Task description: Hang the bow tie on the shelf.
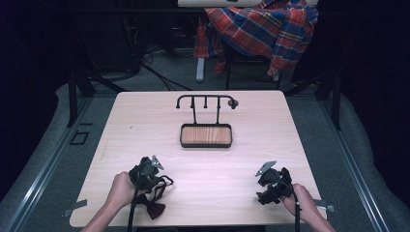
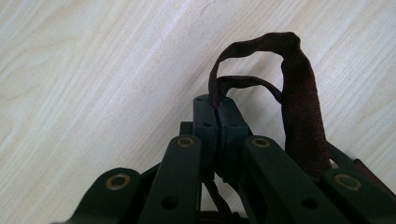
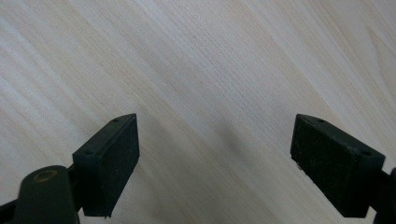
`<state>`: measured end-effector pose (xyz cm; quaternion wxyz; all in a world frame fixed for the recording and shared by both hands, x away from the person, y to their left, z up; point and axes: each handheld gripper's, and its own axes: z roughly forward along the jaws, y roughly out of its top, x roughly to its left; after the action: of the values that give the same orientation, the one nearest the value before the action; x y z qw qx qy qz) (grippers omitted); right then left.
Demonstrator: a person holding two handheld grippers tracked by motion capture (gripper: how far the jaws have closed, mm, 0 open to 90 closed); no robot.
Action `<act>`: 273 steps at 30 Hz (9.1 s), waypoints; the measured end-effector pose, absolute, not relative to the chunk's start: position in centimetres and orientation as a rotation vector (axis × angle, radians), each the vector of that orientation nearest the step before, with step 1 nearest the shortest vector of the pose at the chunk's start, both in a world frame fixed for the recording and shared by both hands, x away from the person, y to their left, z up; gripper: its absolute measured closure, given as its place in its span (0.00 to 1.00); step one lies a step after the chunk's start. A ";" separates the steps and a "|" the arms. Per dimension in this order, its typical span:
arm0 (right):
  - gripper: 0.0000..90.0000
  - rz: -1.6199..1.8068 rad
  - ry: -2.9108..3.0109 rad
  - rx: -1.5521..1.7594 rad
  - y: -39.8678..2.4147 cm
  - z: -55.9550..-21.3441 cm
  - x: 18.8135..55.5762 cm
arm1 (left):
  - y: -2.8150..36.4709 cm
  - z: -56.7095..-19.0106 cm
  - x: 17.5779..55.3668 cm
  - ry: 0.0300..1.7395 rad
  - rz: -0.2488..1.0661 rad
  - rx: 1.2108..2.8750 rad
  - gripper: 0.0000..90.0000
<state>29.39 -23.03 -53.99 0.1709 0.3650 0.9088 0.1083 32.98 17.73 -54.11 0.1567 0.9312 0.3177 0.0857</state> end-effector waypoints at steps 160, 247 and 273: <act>0.17 0.349 2.583 1.003 -23.2 -53.9 29.1 | 13.4 -39.4 41.0 0.842 0.657 2.255 0.99; 0.17 0.329 2.597 0.995 -23.3 -53.9 29.0 | 12.8 -42.9 48.0 1.070 0.708 2.317 0.97; 0.17 0.307 2.607 0.988 -23.3 -53.9 29.0 | 13.0 -43.2 48.0 1.093 0.660 2.294 0.76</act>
<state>29.05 -23.28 -53.87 0.1675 0.3472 0.9164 0.1079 48.00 13.05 -43.16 0.2554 0.8448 0.4025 0.2433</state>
